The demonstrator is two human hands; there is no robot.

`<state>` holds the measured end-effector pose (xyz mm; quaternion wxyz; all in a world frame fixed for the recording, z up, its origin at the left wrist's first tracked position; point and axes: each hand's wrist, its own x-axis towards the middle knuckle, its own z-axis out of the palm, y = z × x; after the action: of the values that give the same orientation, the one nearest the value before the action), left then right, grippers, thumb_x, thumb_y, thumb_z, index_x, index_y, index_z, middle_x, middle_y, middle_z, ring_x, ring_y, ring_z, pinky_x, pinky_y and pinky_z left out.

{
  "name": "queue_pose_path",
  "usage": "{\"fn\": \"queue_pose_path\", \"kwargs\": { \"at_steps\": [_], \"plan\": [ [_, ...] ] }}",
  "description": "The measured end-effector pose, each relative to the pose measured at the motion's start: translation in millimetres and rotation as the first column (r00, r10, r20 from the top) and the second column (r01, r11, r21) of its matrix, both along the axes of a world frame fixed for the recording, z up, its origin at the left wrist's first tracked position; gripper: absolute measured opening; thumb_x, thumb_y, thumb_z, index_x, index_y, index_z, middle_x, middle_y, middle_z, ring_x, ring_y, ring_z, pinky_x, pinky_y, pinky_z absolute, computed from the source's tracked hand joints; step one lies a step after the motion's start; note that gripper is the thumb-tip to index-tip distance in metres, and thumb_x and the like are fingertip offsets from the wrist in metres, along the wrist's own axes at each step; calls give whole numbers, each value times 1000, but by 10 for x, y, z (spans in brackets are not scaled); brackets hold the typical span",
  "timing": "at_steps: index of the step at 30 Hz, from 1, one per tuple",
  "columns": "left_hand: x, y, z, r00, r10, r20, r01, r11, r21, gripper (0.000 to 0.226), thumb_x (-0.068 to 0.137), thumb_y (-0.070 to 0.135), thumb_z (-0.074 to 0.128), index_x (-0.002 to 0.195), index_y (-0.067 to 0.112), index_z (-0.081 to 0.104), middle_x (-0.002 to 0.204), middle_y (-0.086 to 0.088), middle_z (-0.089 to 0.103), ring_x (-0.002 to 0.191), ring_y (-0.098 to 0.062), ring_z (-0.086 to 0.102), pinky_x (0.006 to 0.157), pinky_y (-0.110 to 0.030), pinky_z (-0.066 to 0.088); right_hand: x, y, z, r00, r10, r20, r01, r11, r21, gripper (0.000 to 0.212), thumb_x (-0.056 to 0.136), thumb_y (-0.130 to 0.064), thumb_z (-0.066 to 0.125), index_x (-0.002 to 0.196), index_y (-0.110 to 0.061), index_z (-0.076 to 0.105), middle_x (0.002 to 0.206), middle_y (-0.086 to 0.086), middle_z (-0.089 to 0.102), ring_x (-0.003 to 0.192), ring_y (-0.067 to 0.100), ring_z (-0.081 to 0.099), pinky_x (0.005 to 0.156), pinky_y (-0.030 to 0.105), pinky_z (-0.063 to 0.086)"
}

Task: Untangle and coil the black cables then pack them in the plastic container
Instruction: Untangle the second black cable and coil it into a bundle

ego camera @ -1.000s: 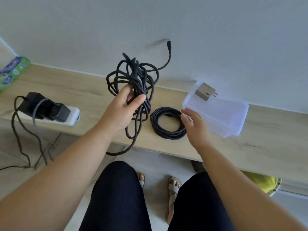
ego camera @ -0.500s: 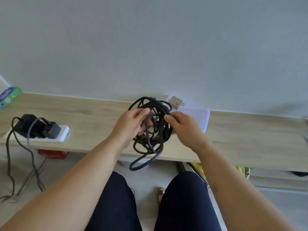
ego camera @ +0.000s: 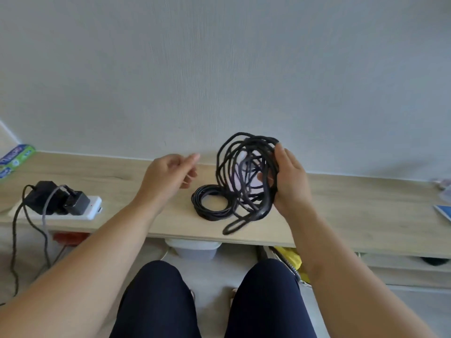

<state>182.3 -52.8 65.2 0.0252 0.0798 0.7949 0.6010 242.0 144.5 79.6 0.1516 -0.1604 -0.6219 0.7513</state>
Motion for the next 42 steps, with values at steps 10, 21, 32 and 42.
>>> {"fn": "queue_pose_path", "kwargs": {
  "at_steps": [10, 21, 32, 42],
  "plan": [
    [-45, 294, 60, 924, -339, 176, 328, 940, 89, 39, 79, 46, 70, 112, 31, 57, 103, 8, 68, 89, -5, 68, 84, -29, 53, 81, 149, 139, 958, 287, -11, -288, 956, -59, 41, 102, -31, 34, 74, -12, 57, 50, -5, 51, 43, 7, 45, 45, 18, 39],
    [80, 231, -32, 978, -209, -8, 206, 957, 203, 14, 96, 21, 53, 83, 18, 56, 70, 10, 59, 66, -10, 59, 67, -27, 52, 140, 350, 25, 984, 155, 88, -176, 918, 354, 24, 98, -27, 48, 103, -11, 65, 59, -13, 60, 55, 5, 56, 58, 24, 52],
    [70, 188, 25, 996, 84, 20, -87, 960, 267, 14, 99, 25, 47, 87, 21, 50, 74, 3, 59, 56, -8, 57, 52, -25, 49, 333, 515, -63, 910, 408, 77, -410, 912, 20, 63, 66, -64, 68, 111, -20, 64, 120, 2, 65, 102, 27, 65, 82, 44, 56],
    [100, 151, 89, 990, -5, 138, -41, 944, 328, 30, 99, 38, 45, 82, 13, 49, 57, 2, 43, 45, -12, 40, 44, -22, 35, 291, 508, 89, 991, 104, 83, -132, 844, 519, 13, 92, -19, 59, 86, -21, 70, 76, -5, 73, 62, 7, 53, 59, 22, 48]
  ]
}}
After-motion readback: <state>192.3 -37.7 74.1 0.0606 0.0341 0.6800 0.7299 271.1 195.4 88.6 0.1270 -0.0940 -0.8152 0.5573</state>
